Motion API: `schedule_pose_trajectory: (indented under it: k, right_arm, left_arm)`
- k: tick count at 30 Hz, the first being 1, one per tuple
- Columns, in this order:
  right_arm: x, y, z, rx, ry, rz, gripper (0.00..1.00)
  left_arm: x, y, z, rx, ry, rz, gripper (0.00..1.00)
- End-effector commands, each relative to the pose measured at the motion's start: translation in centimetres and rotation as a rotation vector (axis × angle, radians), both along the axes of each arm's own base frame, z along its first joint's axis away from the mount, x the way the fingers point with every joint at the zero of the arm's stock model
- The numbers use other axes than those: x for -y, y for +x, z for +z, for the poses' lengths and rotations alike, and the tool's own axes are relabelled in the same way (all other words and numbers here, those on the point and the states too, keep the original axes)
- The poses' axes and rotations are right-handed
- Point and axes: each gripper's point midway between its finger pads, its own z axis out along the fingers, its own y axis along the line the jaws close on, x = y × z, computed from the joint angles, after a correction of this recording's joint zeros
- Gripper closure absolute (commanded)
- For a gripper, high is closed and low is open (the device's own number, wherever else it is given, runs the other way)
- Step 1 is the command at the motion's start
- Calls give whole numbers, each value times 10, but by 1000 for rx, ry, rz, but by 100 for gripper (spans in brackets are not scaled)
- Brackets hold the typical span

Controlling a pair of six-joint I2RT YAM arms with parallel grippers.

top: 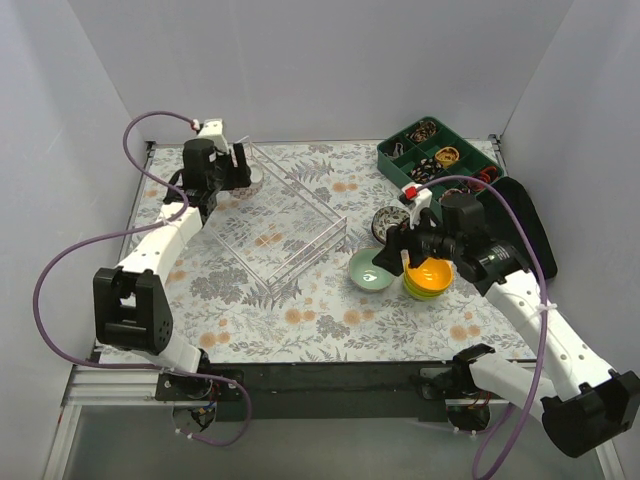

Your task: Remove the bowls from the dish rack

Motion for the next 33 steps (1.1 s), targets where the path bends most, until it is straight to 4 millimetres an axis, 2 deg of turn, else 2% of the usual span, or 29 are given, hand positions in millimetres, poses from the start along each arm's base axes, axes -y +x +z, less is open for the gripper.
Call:
schedule_pose_trajectory:
  k: [1,3,4,5,10,18,20,21,24,25,31,33]
  right_arm:
    - [-18,9,41,75,94,59,18]
    - [-22,10,44,67,105,77,18]
    - [-24,12,50,77,113,83,18]
    - [-26,11,51,73,118,94,18]
    - [-34,17,60,76,133,131,18]
    - [-60,15,89,57,224,290,18]
    - [-66,17,90,34,239,331,18]
    - [-69,18,99,50,251,351,18]
    - [-75,28,103,52,257,373,18]
    - [-77,30,111,73,262,381,18]
    - [-88,40,114,59,276,428,18]
    - [-90,41,111,44,281,441,18]
  left_arm:
    - [49,-31,33,119,240,-274,71]
    - [58,-41,37,143,318,-334,71]
    - [72,-49,37,150,330,-376,71]
    - [77,-54,45,175,336,-400,70]
    - [116,-88,60,269,431,-601,70]
    - [142,-132,81,404,537,-764,67]
    - [152,-145,85,439,538,-812,67]
    - [157,-150,86,450,535,-835,67]
    - [172,-171,91,498,523,-914,67]
    - [179,-178,91,511,520,-942,67]
    - [203,-212,88,576,559,-1083,68]
    - [206,-216,87,589,585,-1101,69]
